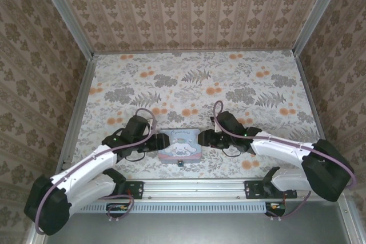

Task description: Unlock a padlock with a key

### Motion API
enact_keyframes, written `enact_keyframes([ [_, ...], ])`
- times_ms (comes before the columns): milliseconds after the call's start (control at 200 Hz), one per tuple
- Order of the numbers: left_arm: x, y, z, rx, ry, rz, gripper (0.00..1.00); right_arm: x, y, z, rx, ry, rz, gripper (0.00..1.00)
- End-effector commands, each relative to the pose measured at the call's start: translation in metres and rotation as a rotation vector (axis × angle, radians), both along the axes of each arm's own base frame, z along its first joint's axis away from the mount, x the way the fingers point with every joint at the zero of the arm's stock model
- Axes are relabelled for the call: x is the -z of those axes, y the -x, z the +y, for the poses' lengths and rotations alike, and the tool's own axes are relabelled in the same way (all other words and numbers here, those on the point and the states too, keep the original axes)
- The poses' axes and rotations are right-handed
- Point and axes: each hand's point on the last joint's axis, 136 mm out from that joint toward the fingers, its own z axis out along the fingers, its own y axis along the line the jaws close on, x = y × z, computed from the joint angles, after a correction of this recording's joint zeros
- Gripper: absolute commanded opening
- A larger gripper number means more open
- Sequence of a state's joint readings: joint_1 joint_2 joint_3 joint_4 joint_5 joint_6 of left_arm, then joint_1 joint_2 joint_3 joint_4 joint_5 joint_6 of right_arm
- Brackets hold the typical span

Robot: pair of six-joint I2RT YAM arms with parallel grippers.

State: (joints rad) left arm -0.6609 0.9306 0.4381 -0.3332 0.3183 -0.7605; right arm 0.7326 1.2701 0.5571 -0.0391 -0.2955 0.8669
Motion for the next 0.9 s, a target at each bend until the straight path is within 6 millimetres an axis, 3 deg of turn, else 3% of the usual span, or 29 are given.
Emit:
enact_keyframes([
  [0, 0.000, -0.005, -0.012, 0.007, 0.029, -0.008, 0.64, -0.002, -0.010, 0.011, 0.013, -0.020, -0.006, 0.43],
  [130, 0.003, -0.013, -0.023, 0.015, 0.040, -0.009, 0.61, -0.007, -0.023, 0.018, 0.027, -0.033, -0.025, 0.29],
  [250, -0.002, -0.031, -0.036, 0.019, 0.052, -0.039, 0.61, -0.015, -0.043, 0.015, 0.068, -0.050, -0.045, 0.26],
  [480, -0.005, -0.083, -0.070, 0.051, 0.048, -0.094, 0.64, -0.012, -0.093, -0.002, 0.172, -0.088, -0.042, 0.26],
  [650, 0.000, -0.123, -0.084, 0.054, 0.054, -0.090, 0.66, -0.011, -0.127, -0.009, 0.222, -0.116, -0.035, 0.27],
  [780, -0.001, -0.140, -0.084, 0.048, 0.063, -0.092, 0.69, -0.014, -0.143, -0.012, 0.247, -0.138, -0.041, 0.27],
  [895, -0.003, -0.142, -0.084, 0.053, 0.068, -0.089, 0.71, -0.015, -0.148, -0.012, 0.252, -0.145, -0.045, 0.30],
])
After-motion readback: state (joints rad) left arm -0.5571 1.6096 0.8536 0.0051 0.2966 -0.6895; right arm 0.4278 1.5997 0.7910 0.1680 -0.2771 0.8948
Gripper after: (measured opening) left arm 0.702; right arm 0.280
